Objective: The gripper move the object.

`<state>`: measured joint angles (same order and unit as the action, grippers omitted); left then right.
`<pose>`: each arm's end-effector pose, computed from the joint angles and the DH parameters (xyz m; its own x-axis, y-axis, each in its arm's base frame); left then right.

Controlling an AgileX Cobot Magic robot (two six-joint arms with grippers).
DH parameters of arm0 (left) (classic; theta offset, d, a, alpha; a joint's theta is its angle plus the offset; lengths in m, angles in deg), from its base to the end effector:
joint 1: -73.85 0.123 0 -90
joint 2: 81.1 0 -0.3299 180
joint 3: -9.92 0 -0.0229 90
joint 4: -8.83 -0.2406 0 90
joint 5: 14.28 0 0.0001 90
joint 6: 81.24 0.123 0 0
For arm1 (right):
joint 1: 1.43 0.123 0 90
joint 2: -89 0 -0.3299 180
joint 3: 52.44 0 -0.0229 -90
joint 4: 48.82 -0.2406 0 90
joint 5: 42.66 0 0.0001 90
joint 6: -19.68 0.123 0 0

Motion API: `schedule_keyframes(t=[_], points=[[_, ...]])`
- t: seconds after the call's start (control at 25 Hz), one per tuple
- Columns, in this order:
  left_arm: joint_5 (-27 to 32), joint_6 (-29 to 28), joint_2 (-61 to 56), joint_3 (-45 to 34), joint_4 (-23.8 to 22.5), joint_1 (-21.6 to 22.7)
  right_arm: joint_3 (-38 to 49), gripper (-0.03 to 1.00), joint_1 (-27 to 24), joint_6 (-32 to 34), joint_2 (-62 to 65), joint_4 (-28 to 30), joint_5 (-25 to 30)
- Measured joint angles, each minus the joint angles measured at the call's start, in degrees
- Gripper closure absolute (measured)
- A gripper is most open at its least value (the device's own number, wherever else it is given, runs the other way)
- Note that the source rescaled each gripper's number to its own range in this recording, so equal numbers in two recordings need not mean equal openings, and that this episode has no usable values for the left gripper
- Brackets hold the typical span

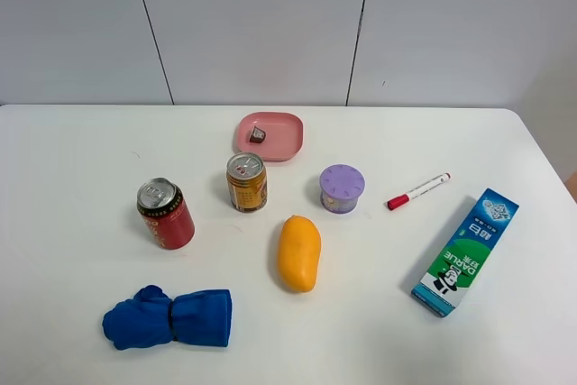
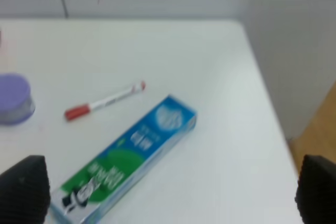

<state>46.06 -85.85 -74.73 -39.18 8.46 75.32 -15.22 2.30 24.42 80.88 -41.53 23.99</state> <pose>-0.0320 -0.0001 0.2612 -0.4316 -0.0883 -0.8977 -0.0642 0.9957 -0.0671 -0.0571 -0.0181 0.3095 -0.3693 0.0078 -0.9293 0.0552 0.9984 -0.0135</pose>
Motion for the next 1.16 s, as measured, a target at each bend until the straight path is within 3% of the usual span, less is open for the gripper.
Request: schedule_keyframes(t=[0.2,0.52,1.16], points=[[0.0,0.0,0.0,0.0,0.0,0.0,6.11,-0.03,-3.52,-0.1,1.6,-3.5,-0.06],[0.0,0.0,0.0,0.0,0.0,0.0,11.25,-0.03,-3.74,-2.19,1.6,-7.29,-3.2],[0.0,0.0,0.0,0.0,0.0,0.0,12.5,-0.03,-3.74,-4.74,1.6,-7.29,-5.62]])
